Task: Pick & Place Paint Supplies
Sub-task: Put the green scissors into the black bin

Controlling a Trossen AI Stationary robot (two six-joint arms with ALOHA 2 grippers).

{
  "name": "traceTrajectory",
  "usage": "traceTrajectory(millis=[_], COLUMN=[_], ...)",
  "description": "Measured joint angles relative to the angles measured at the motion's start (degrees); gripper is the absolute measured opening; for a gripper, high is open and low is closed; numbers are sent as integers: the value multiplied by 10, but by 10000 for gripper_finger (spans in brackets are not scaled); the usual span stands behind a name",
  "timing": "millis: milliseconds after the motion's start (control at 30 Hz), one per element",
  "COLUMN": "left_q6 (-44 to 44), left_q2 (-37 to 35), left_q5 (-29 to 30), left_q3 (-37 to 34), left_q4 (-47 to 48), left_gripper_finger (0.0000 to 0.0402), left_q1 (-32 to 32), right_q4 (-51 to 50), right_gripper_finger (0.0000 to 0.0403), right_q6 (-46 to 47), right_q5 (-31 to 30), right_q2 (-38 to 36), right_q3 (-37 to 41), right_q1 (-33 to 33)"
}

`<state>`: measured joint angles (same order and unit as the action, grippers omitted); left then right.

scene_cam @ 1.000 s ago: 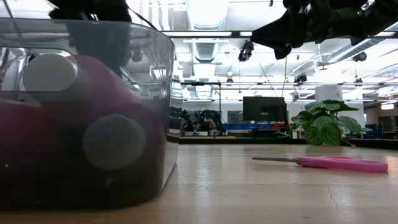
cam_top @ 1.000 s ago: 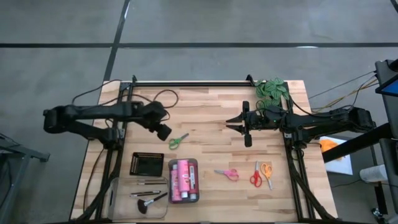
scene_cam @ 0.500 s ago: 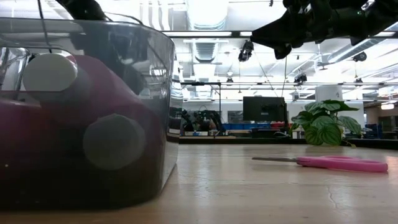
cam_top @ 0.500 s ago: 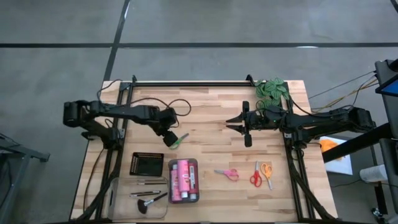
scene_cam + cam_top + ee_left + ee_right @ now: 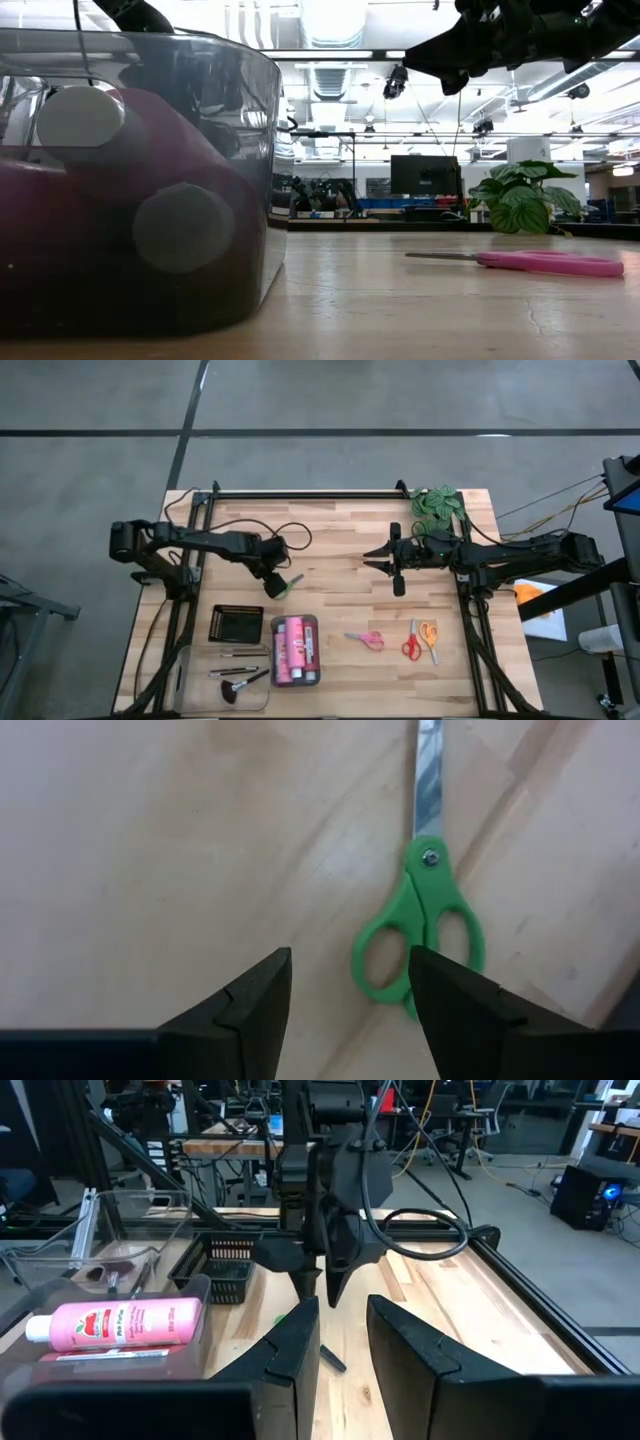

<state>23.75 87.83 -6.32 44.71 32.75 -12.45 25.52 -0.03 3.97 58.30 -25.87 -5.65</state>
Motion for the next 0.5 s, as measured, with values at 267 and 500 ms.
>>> traceTrajectory(millis=[267, 500], left_q6=[0, 1], left_q2=[41, 51], left_q5=[9, 15], left_q3=[0, 1], left_q4=[-4, -5], left_gripper_finger=[190, 141], left_q1=[5, 5], right_q4=[0, 0], right_gripper_finger=[85, 85], right_q6=[0, 0], right_q5=[0, 0], right_q2=[0, 0], right_q3=[0, 0], right_q1=[0, 0])
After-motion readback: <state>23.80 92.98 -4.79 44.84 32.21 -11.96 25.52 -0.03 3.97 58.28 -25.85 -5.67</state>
